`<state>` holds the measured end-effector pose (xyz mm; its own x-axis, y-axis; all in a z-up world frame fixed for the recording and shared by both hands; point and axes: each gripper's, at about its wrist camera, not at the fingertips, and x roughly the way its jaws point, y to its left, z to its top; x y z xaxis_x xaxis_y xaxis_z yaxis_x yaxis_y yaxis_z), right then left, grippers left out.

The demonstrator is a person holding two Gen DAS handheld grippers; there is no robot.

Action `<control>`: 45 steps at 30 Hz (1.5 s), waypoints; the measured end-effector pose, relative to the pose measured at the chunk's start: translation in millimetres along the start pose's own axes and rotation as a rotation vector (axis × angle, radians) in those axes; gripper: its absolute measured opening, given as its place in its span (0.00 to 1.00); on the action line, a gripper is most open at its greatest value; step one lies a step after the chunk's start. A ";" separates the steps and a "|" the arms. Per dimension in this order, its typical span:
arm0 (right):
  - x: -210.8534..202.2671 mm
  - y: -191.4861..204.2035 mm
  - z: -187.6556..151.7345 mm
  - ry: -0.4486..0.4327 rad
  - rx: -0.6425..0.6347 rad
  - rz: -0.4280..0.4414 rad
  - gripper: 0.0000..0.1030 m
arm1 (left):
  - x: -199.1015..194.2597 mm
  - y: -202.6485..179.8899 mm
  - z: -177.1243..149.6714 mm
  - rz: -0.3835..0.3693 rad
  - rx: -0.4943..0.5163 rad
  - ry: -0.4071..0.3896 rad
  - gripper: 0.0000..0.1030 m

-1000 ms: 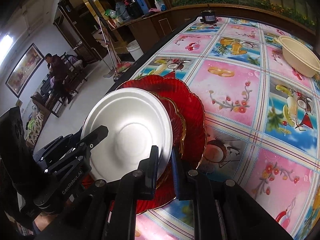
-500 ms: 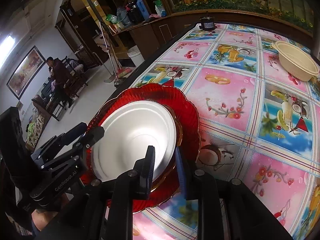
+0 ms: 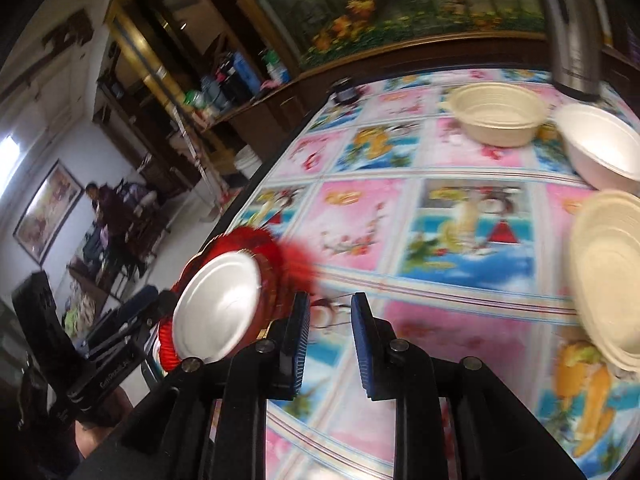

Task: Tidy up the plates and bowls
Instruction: 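Reach the right tool to the large beige bowl and grasp its rim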

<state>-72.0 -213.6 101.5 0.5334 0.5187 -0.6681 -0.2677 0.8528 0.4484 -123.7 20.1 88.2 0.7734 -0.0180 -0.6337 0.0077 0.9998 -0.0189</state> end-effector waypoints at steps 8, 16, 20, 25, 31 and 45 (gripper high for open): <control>-94.0 -114.4 5.6 -0.208 0.194 -0.229 0.37 | 2.3 -52.4 -1.1 -0.078 0.107 0.030 0.48; -88.7 -200.1 24.0 -0.167 0.288 -0.449 0.40 | -1.5 -75.1 -5.0 -0.102 0.167 0.045 0.48; -58.8 -203.6 28.0 -0.119 0.247 -0.425 0.27 | -3.2 -76.2 -6.0 -0.099 0.175 0.052 0.48; -26.4 -171.7 34.5 -0.056 0.061 -0.417 0.15 | -0.7 -76.6 -5.6 -0.106 0.170 0.056 0.48; -5.1 -117.3 23.0 -0.004 -0.128 -0.288 0.20 | 0.3 -80.2 -7.4 -0.138 0.179 0.071 0.48; 10.7 -40.7 -4.4 0.118 -0.106 -0.018 0.30 | -1.9 -77.9 -11.9 -0.140 0.170 0.076 0.48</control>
<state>-59.0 -242.5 73.5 0.4430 0.5010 -0.7434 -0.3452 0.8606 0.3743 -133.2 -57.9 81.7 0.7076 -0.1509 -0.6904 0.2235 0.9746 0.0161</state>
